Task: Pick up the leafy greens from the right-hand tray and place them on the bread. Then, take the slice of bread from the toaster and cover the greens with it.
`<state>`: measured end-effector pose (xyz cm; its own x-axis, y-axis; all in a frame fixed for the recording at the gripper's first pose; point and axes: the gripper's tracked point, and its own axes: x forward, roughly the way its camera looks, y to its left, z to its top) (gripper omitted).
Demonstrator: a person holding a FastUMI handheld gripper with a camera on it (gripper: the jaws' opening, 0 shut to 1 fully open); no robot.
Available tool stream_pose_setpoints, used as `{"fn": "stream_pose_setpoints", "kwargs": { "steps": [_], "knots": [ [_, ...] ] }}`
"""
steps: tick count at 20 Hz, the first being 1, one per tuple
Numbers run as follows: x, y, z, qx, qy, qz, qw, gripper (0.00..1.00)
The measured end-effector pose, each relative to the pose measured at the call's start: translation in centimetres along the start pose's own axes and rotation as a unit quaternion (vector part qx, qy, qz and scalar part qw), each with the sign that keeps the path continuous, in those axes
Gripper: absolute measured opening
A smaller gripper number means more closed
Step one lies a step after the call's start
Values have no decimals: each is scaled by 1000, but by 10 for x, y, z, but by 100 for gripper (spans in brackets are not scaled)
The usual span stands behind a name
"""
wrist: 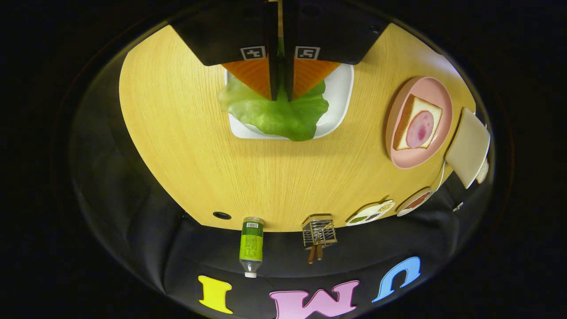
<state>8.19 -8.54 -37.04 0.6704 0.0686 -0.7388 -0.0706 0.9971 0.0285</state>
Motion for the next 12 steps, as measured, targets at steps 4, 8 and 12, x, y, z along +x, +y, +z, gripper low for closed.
{"fn": "stream_pose_setpoints", "kwargs": {
  "steps": [4, 8, 12],
  "knots": [
    [0, 1, 1, 40, 25, 19, 999, 6],
    [-17, -2, 20, 43, 12, 4, 999, 5],
    [-43, -2, 50, 22, -13, -3, 1000, 6]
  ]
}}
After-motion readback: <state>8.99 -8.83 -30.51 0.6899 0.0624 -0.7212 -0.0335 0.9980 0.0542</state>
